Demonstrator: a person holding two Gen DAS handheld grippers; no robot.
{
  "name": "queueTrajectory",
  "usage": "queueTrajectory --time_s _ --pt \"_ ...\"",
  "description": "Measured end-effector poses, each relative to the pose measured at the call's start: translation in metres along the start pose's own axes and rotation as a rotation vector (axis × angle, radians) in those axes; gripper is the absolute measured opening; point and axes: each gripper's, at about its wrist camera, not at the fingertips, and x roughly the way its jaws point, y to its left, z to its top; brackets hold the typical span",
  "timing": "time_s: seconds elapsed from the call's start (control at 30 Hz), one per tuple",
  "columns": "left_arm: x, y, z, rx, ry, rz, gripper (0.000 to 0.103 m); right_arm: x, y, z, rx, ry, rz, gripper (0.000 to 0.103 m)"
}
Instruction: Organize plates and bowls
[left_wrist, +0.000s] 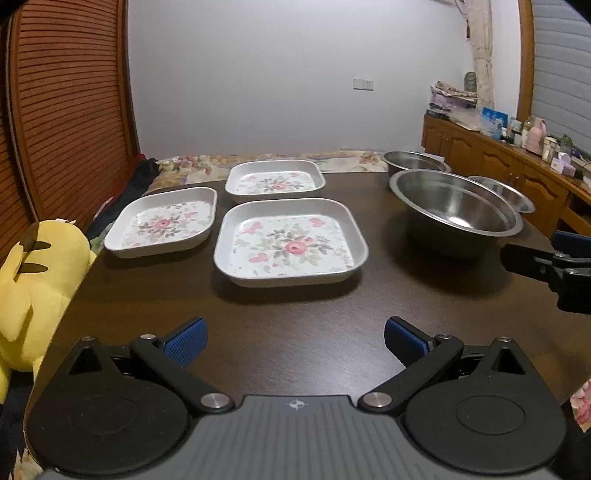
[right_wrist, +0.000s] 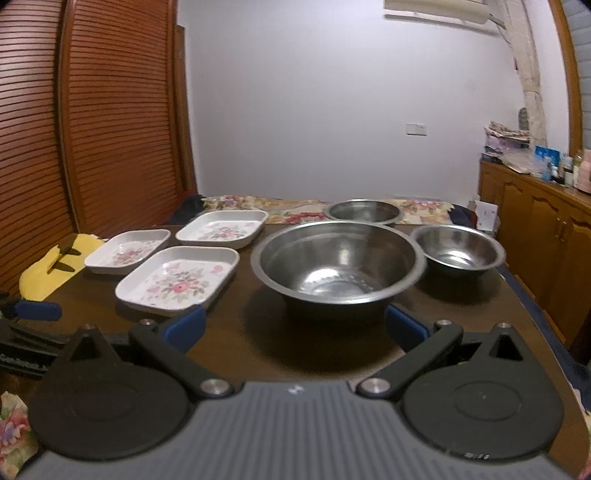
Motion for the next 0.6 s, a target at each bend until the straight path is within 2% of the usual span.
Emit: queueTrajectory --time_s 0.3,0.5,0.53,0.6 --pt "0.01 0.039 0.014 -0.035 -0.03 0.017 0.103 0.02 0.031 0.012 -0.045 0.015 0.105 0.103" --pt "0.02 0.07 0.026 -0.074 -0.066 0.011 0.102 0.04 0.052 0.013 -0.049 0.062 0.171 0.102" --pt "0.021 0.074 0.028 -0.079 -0.068 0.011 0.1 0.043 0.055 0.013 -0.049 0.069 0.178 0.101" --pt "0.026 0.082 0.031 -0.09 -0.07 0.004 0.097 0.05 0.061 0.013 -0.048 0.087 0.196 0.092"
